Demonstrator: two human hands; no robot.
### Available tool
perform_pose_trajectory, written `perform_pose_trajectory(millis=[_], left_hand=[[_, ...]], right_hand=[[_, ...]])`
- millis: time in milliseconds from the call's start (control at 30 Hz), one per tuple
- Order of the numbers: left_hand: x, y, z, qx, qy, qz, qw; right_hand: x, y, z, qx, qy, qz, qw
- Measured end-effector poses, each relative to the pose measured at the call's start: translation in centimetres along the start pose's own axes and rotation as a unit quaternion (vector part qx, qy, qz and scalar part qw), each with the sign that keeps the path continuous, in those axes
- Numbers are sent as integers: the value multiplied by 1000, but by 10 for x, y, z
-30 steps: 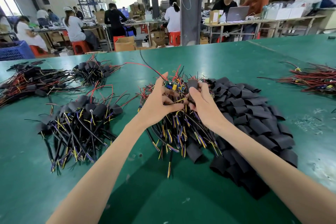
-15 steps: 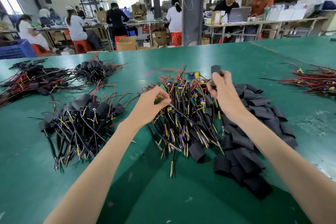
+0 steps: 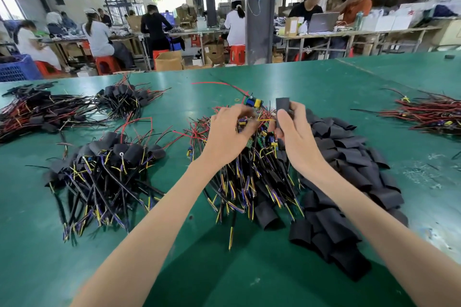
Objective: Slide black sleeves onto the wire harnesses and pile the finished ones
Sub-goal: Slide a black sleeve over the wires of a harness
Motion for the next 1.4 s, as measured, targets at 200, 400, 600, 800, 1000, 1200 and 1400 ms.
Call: perform_pose_trajectory(millis=[200, 400, 600, 800, 1000, 1200, 1400], left_hand=[[-9, 8, 14, 410, 54, 230, 881], [-15, 20, 40, 441, 143, 201, 863], [-48, 33, 119, 291, 235, 79, 924], [-49, 46, 136, -144, 48, -121, 981], [-3, 9, 85, -278, -107, -58, 953], [29, -12, 60, -277, -118, -41, 953], [46, -19, 53, -240, -83, -31, 967]], right_hand=[[11, -5, -9, 121, -45, 72, 989], [17, -4, -9, 138, -60, 84, 985], [14, -4, 2, 144, -21, 109, 983], [11, -1, 5, 215, -26, 119, 969], [6, 10, 11, 280, -57, 117, 951], [2, 14, 18, 306, -60, 151, 938], [7, 9, 19, 297, -72, 180, 935]])
Point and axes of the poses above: each hand's wrist, its own x-axis away from the middle knuckle, its own z-axis out of the back of the hand, y = z × x, the point moved 4 cm from there along -x, towards the middle knuckle, and after that the axes turned 9 degrees about y, right-handed, at the moved point
